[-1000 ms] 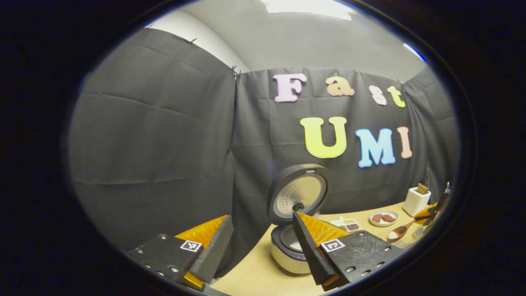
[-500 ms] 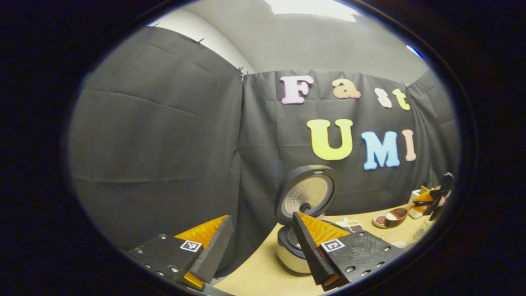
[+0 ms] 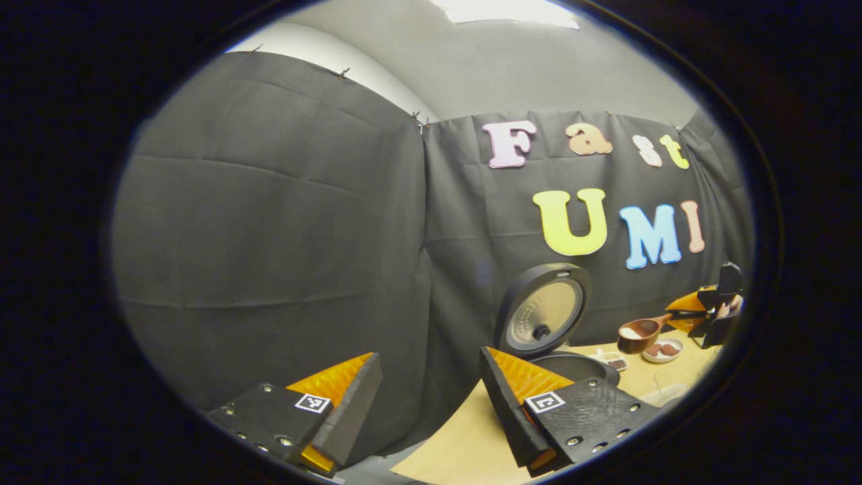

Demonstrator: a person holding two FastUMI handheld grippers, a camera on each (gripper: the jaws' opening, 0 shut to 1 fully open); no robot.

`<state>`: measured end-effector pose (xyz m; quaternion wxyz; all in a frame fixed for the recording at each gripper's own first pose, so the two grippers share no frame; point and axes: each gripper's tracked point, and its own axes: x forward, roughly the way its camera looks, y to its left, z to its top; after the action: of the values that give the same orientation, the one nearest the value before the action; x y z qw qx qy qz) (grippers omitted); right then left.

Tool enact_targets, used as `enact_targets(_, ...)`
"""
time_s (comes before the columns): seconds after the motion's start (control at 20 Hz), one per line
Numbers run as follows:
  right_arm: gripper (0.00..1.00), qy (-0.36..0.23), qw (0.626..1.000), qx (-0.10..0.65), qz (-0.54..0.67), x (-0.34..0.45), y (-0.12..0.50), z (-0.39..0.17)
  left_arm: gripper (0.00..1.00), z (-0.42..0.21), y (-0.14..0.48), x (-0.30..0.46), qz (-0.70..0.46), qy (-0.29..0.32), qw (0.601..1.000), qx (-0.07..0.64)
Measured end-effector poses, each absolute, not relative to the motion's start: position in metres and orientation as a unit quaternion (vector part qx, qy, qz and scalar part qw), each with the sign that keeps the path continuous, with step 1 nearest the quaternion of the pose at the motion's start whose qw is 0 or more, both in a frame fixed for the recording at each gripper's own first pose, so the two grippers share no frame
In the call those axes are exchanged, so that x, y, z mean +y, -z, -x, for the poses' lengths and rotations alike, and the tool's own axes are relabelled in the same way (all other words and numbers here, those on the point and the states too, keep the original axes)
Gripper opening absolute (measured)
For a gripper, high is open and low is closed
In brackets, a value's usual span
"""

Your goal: Close the left gripper, press the button to open the rice cooker; take a wooden spoon from the chopstick holder with the right hand, scoop a spoonful of rice and pour it into the rice cooker, then put the wooden spoon back into the chopstick holder.

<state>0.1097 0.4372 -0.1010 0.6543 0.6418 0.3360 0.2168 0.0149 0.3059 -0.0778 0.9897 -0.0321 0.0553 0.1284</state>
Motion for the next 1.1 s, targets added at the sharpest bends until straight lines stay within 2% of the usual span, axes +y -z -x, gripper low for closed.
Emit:
enact_targets(0.05,0.12,-0.218,0.655,0.339,-0.64,0.447,0.104,-0.11,0.86,-0.011,0.079,0.31,0.032,-0.133,0.989,0.054)
enact_targets(0.15,0.12,-0.22,0.654,0.345,-0.636,0.466,0.11,-0.112,0.89,-0.006,0.082,0.316,0.03,-0.14,0.988,0.058)
enact_targets(0.3,0.12,-0.219,0.661,0.355,-0.624,0.493,0.12,-0.113,0.86,0.001,0.09,0.324,0.028,-0.151,0.986,0.066)
enact_targets(0.35,0.08,-0.22,0.666,0.357,-0.617,0.5,0.124,-0.112,0.86,0.005,0.091,0.328,0.028,-0.155,0.985,0.068)
enact_targets(0.4,0.12,-0.221,0.672,0.357,-0.609,0.507,0.128,-0.113,0.86,0.007,0.092,0.331,0.03,-0.157,0.985,0.069)
enact_targets(0.45,0.08,-0.221,0.68,0.358,-0.601,0.514,0.131,-0.113,0.86,0.008,0.096,0.333,0.031,-0.159,0.984,0.071)
enact_targets(0.5,0.08,-0.221,0.688,0.358,-0.591,0.52,0.135,-0.113,0.89,0.009,0.098,0.336,0.032,-0.162,0.983,0.074)
enact_targets(0.65,0.08,-0.225,0.714,0.359,-0.557,0.539,0.147,-0.116,0.87,0.013,0.104,0.343,0.036,-0.17,0.981,0.081)
enact_targets(0.7,0.12,-0.226,0.725,0.36,-0.542,0.544,0.152,-0.117,0.86,0.013,0.106,0.346,0.037,-0.172,0.981,0.083)
enact_targets(1.1,0.12,-0.258,0.815,0.337,-0.395,0.564,0.16,-0.113,0.87,0.015,0.111,0.347,0.038,-0.176,0.98,0.09)
